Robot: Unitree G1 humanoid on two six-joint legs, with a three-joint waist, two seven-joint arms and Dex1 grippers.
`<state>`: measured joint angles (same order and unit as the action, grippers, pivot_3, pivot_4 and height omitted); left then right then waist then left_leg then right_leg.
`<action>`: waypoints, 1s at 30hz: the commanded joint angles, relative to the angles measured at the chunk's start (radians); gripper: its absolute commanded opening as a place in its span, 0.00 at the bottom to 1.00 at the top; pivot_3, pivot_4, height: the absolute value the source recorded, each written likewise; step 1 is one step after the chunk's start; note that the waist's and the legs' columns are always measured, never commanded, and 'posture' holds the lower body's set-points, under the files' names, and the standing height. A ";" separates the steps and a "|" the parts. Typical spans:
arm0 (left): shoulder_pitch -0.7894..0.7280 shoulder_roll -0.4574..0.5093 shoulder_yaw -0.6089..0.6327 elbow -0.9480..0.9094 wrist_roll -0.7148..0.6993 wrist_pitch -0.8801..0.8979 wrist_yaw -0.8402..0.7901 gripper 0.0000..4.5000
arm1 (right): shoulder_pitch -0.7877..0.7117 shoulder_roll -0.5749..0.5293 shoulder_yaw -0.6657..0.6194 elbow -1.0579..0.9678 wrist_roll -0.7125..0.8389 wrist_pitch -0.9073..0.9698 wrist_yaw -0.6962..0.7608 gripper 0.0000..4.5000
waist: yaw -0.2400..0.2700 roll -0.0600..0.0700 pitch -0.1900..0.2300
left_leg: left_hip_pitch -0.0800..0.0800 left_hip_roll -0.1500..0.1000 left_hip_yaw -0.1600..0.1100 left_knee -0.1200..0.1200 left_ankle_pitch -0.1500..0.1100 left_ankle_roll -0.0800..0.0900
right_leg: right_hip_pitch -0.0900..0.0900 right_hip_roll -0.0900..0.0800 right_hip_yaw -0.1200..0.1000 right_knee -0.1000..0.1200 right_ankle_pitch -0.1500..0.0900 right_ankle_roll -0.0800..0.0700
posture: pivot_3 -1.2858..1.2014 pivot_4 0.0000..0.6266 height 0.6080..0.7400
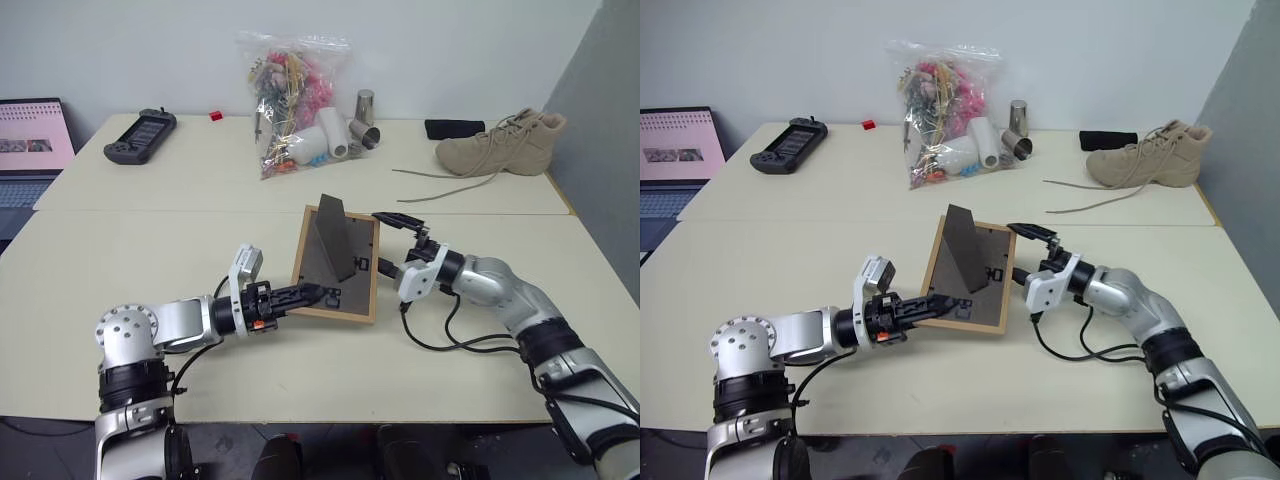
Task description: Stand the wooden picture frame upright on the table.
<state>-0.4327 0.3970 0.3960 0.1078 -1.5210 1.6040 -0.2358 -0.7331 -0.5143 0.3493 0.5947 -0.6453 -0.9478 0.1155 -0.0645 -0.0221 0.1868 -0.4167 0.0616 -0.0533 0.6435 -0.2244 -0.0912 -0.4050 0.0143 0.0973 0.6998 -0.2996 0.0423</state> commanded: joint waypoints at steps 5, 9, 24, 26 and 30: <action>0.070 0.094 -0.112 -0.060 -0.386 -0.214 0.249 0.29 | -0.113 0.011 0.065 0.066 -0.223 -0.148 -0.315 0.89 | 0.007 0.000 0.000 | 0.000 0.000 0.000 0.000 0.000 0.000 | 0.000 0.000 0.001 0.001 0.000 0.000 | 0.52 0.24 1.00; 0.094 0.128 -0.155 -0.087 -0.451 -0.287 0.284 0.29 | -0.135 0.012 0.083 0.090 -0.264 -0.156 -0.382 0.68 | 0.009 0.000 0.000 | 0.000 -0.001 0.000 0.000 0.000 0.000 | 0.000 -0.001 0.001 0.000 0.000 0.000 | 0.52 0.24 1.00; 0.133 0.215 -0.154 -0.114 -0.451 -0.346 0.242 0.98 | -0.165 -0.007 0.115 0.147 -0.284 -0.171 -0.457 0.30 | 0.007 0.000 0.000 | 0.001 -0.001 0.000 0.000 0.000 0.000 | 0.001 0.000 0.000 0.001 0.000 0.000 | 0.52 0.24 1.00; 0.121 0.245 -0.116 -0.093 -0.451 -0.348 0.233 1.00 | -0.165 -0.014 0.113 0.154 -0.279 -0.177 -0.456 0.30 | 0.007 0.000 0.000 | 0.001 -0.001 0.000 0.000 0.000 0.000 | 0.000 0.000 0.000 0.001 0.000 0.000 | 0.52 0.24 1.00; 0.070 0.431 -0.041 -0.065 -0.432 -0.363 0.207 1.00 | -0.161 -0.016 0.091 0.223 -0.157 -0.207 -0.366 0.30 | 0.006 -0.001 0.001 | 0.001 -0.001 -0.001 0.000 -0.001 0.002 | 0.000 0.000 0.000 0.001 0.000 0.000 | 0.52 0.24 1.00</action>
<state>-0.3198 0.7404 0.2808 0.0506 -1.9537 1.2584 0.0062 -0.8722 -0.5234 0.4772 0.7933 -0.9168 -1.1284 -0.2916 -0.0584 -0.0231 0.1874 -0.4161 0.0608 -0.0542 0.6439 -0.2258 -0.0884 -0.4046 0.0145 0.0972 0.7006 -0.2995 0.0420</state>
